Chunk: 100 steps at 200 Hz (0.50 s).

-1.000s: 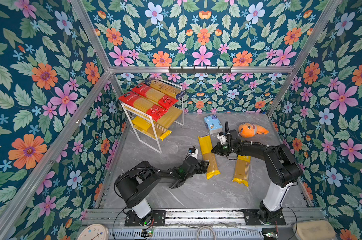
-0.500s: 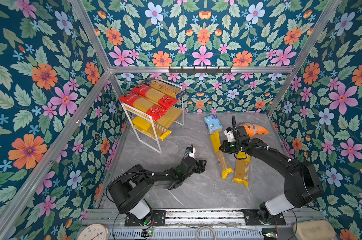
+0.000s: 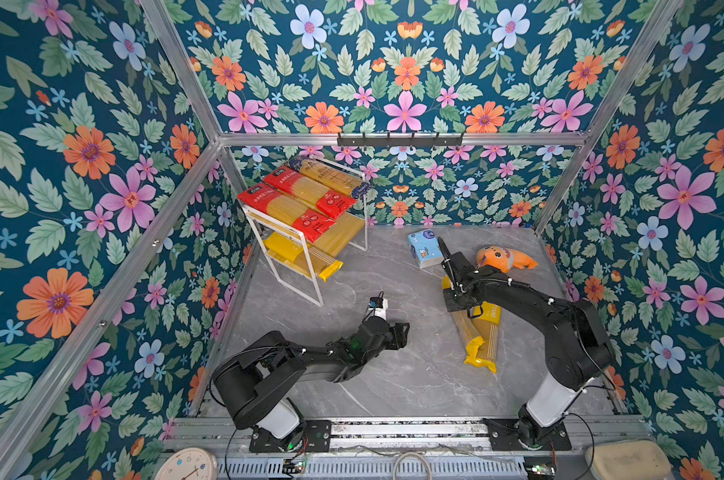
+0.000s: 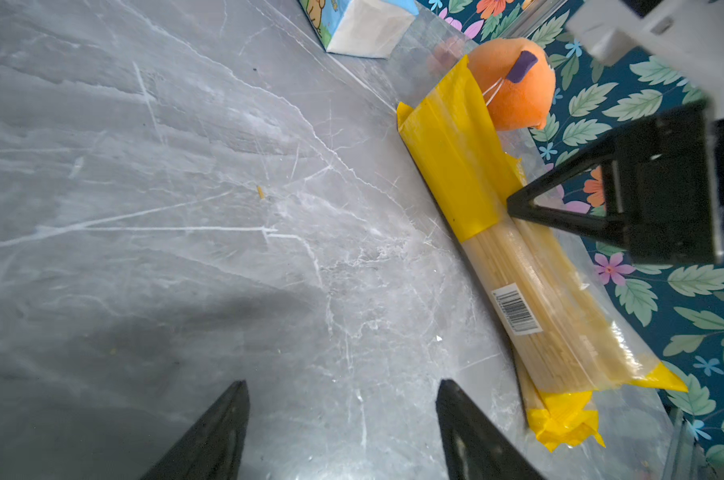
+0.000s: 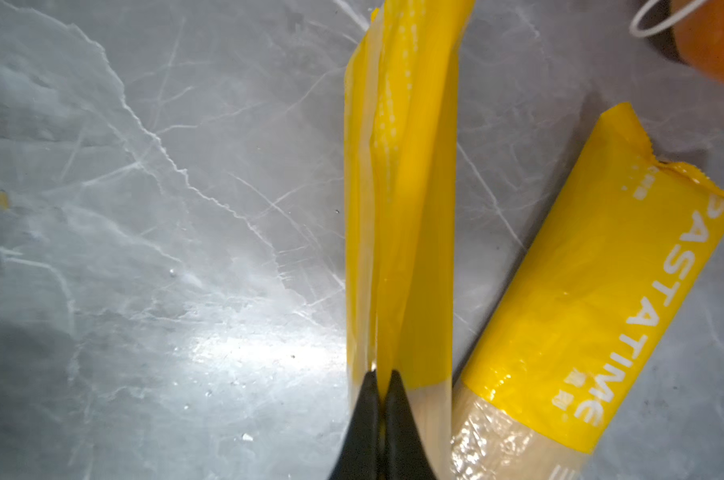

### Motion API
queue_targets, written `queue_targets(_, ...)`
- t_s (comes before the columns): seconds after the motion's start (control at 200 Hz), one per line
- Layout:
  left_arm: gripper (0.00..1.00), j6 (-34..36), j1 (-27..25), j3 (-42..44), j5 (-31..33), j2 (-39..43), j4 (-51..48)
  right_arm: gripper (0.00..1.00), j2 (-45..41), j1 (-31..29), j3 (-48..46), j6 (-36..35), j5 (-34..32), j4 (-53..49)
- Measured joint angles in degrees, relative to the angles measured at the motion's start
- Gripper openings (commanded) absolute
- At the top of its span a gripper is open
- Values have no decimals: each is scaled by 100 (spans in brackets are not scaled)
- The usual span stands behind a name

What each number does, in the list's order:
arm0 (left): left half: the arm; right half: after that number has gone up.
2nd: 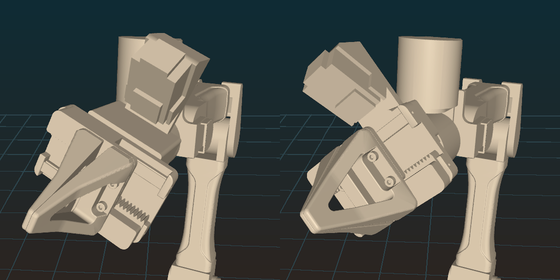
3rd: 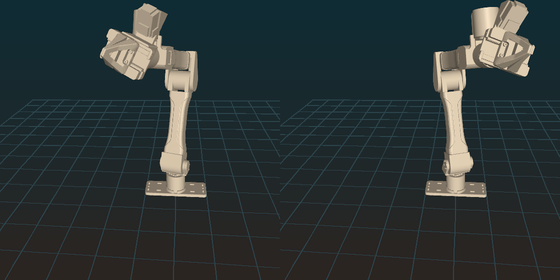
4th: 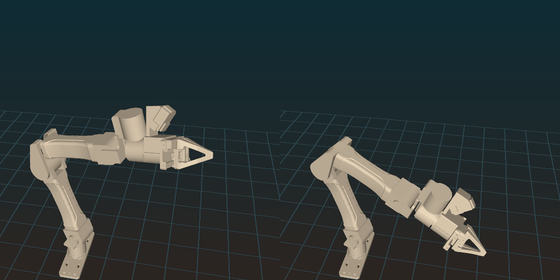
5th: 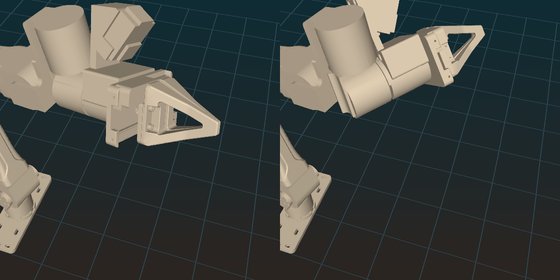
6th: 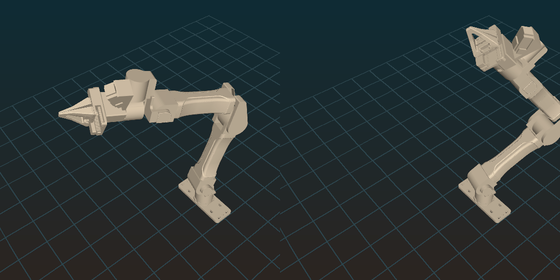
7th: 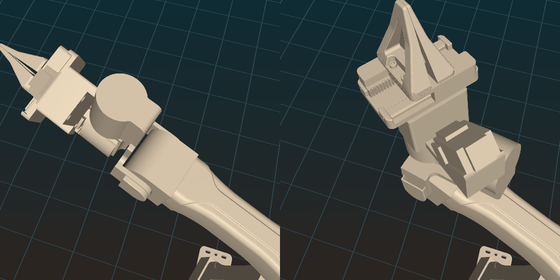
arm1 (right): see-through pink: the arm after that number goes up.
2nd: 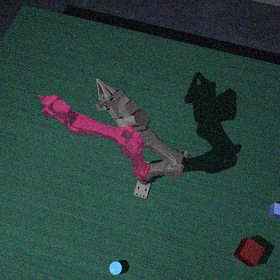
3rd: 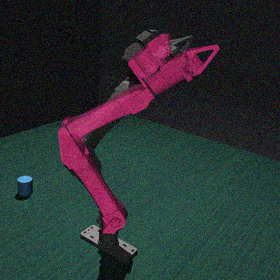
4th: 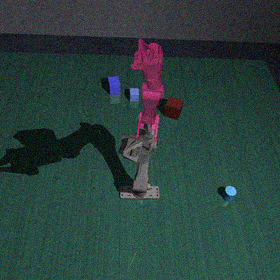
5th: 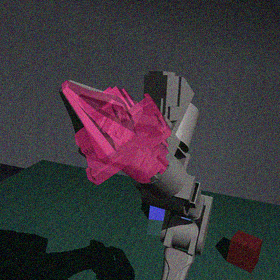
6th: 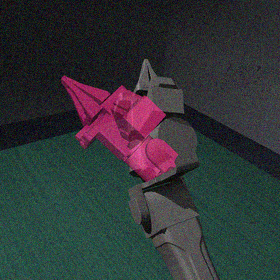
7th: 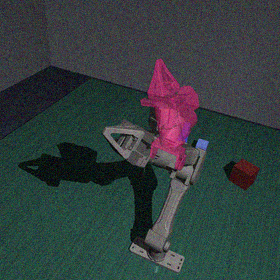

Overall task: Place and organize the pasta boxes and bags onto the shelf
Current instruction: 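Grasp the yellow PASTATIME pack near the tissue box with the right gripper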

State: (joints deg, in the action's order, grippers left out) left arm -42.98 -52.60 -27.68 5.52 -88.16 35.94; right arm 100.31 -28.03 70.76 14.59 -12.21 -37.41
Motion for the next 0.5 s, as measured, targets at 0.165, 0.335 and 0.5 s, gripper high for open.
queue_targets(0.165, 74, 0, 0, 35, 61, 31, -4, 13, 424, -481, 136, 369, 55, 96)
queue_targets(0.335, 73, 0, 0, 35, 61, 33, -4, 32, 750, -824, 275, 758, 409, 111)
queue_targets(0.5, 74, 2, 0, 2, 59, 46, -28, 36, 127, -638, -101, 1003, 1322, 601)
